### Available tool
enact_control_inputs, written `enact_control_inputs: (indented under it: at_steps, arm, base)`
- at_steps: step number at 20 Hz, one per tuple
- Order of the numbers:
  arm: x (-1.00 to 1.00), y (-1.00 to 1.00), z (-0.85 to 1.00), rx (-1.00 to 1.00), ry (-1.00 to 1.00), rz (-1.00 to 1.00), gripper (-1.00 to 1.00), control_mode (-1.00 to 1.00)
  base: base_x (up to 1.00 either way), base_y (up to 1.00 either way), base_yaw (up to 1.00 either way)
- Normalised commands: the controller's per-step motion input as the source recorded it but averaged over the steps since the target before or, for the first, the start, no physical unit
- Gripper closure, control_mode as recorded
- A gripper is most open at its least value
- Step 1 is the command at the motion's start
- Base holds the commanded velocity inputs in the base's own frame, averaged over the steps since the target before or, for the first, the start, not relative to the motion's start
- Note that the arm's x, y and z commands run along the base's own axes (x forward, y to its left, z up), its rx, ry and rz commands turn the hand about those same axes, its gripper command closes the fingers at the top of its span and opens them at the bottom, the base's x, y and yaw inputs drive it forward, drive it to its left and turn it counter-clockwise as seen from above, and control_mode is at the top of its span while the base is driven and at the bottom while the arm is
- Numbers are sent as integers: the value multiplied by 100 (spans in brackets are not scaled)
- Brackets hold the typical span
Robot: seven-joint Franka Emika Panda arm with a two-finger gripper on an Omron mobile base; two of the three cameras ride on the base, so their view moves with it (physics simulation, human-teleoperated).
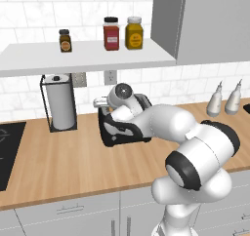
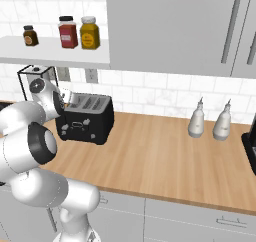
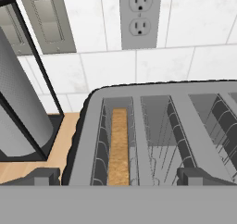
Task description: Start the toaster. Once the lever pops up, take the bread to the plate on the dining counter.
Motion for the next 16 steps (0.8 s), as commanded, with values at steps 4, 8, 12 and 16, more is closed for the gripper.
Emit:
enact_control_inputs:
  at_steps: [4, 8, 12, 16]
  arm:
    - [0, 0, 0, 0, 0, 0, -100, -100]
    - [0, 0, 0, 0, 0, 0, -100, -100]
    - [0, 0, 0, 0, 0, 0, -100, -100]
    - [0, 0, 0, 0, 0, 0, -100, -100]
  base:
    - [0, 0, 0]
    - [0, 0, 0]
    - [0, 0, 0]
    - [0, 0, 0]
